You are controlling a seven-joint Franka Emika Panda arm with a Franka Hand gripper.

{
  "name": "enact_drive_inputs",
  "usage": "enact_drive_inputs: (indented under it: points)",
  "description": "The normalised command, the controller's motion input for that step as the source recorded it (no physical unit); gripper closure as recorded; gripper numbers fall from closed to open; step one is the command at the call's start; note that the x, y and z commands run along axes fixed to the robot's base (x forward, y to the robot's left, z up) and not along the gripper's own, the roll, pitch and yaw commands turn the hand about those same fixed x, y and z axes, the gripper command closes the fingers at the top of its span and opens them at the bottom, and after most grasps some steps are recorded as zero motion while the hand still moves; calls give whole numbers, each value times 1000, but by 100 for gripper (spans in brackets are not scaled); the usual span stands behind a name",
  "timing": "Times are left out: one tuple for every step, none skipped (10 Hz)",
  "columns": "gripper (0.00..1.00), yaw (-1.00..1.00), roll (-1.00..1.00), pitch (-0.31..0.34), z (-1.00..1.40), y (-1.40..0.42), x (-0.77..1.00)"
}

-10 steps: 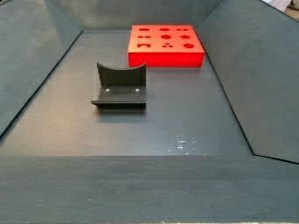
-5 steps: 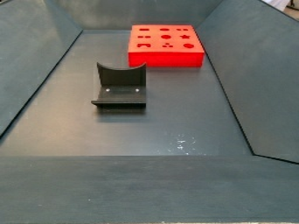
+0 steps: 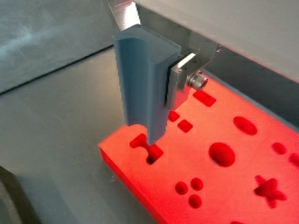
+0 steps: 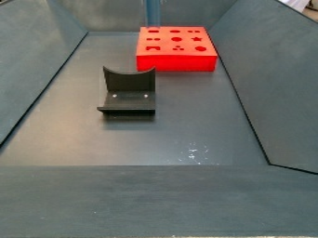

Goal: Pick up the arch object. Move up. Rotate the arch object. Move to above the board. Insert the arch object.
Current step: Insert the arch object.

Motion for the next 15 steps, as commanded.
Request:
enact_drive_inputs:
  points:
    - [100, 26, 93, -239, -757, -94, -17]
    - [100, 0, 0, -211, -414, -114, 0]
    - [100, 0, 0, -116, -329, -83, 140]
    - [100, 0, 181, -47, -343, -111, 197]
    - [100, 0, 274, 0, -320, -146, 191]
    - [100, 3, 176, 0, -240, -137, 46]
    - [100, 0, 0, -36, -51, 0, 0]
    - [100, 0, 36, -11, -114, 49, -37]
    - [100, 0, 159, -13, -174, 69, -274]
    - [100, 71, 157, 0, -166, 14, -329]
    - [100, 143, 109, -9, -174, 0, -154]
    - [100, 160, 60, 0, -191, 0, 0]
    - [100, 120, 0, 0, -217, 0, 100]
    - [100, 91, 0, 0, -240, -66, 294]
    - [100, 71, 0, 0, -246, -126, 297]
